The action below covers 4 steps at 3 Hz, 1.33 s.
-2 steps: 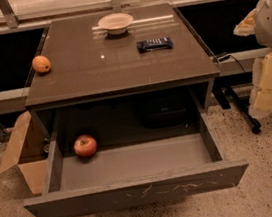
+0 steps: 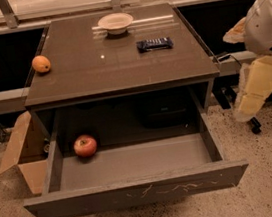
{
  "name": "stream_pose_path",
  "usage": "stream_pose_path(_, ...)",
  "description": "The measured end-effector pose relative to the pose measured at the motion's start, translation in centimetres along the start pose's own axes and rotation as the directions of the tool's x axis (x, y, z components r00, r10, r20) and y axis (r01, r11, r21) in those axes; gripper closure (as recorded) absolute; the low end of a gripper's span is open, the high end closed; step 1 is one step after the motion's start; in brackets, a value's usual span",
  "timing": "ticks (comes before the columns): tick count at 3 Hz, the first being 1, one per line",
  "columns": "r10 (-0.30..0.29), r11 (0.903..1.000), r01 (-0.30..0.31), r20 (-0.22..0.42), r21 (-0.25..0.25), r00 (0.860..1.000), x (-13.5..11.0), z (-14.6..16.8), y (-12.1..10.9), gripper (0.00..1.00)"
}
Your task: Pick apple from top drawer and place on counter
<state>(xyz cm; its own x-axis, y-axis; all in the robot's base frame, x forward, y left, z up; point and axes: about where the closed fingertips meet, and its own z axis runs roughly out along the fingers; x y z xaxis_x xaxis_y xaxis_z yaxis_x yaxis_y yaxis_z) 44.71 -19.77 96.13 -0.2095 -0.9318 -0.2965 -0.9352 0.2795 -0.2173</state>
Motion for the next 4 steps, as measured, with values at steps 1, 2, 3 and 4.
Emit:
stream_pose_path(1, 0.041, 0.9975, -0.032, 0.152, -0.063, 0.988, -2.9, 4.1, 0.7, 0.0)
stream_pose_path(2, 0.067, 0.9898, -0.029, 0.276, -0.14, 0.959, -7.1, 8.5, 2.1, 0.0)
stream_pose_path(3, 0.048, 0.975, 0.037, 0.372, -0.219, 0.927, -12.0, 12.2, 3.7, 0.0)
stream_pose_path(4, 0.048, 0.9726, 0.045, 0.386, -0.228, 0.921, -12.6, 12.5, 3.9, 0.0)
